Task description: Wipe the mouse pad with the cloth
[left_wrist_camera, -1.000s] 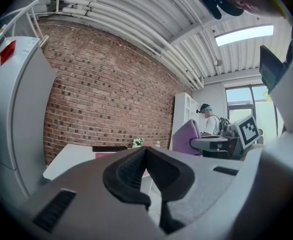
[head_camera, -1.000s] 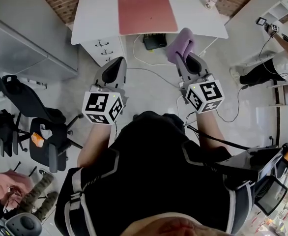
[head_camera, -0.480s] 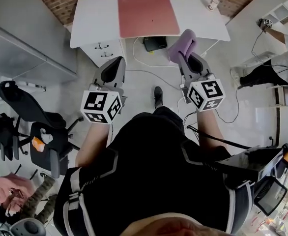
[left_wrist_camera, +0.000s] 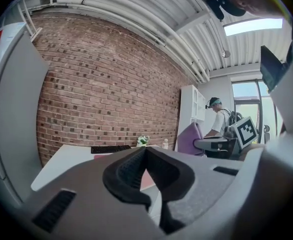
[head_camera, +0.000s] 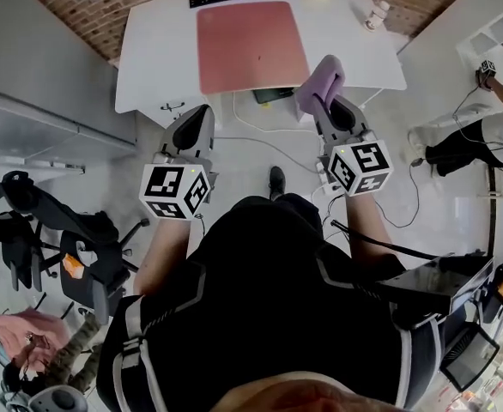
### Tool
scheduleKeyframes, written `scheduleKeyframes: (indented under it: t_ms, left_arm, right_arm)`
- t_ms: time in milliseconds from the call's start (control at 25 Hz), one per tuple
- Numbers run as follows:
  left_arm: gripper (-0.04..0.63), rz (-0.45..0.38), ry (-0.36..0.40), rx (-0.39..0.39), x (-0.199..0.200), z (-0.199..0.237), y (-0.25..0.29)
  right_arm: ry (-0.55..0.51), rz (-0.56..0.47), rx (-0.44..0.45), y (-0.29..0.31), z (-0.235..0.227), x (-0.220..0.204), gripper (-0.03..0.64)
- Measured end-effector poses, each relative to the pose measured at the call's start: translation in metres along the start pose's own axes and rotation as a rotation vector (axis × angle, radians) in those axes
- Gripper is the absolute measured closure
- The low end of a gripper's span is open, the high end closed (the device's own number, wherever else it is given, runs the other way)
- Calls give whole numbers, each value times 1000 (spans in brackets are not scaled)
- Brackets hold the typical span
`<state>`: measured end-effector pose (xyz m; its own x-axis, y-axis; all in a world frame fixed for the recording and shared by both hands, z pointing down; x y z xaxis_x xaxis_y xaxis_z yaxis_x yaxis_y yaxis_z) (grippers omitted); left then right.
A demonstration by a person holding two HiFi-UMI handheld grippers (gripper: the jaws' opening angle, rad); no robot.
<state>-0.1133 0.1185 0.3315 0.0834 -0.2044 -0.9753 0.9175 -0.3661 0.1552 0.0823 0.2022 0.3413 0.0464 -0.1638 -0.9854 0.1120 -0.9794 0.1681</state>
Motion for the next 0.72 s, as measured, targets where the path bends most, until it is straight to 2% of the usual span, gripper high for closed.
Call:
scheduleKeyframes:
  t_ms: [360,560,720]
  left_arm:
    - [594,59,-25,51,0,14,70]
    - [594,89,-23,59,-6,13,103]
    - [594,105,-19,66,-7,15,129]
  right_arm:
    - [37,25,-4,41,-74,-10,561]
    - [33,39,2,55,-107,-22,561]
    - [73,52,3,67,-136,-29,561]
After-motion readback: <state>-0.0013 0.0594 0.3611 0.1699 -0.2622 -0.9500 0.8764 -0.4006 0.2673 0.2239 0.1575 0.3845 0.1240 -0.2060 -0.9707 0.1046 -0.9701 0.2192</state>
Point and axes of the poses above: the fingertips, and each gripper's own axes: y forward along the fingers, z to its left, x out of its top, the point moved 1 cm from there along -y, backward along the fingers, and after that the axes turned 9 degrees about -x, right-handed, at the moved point
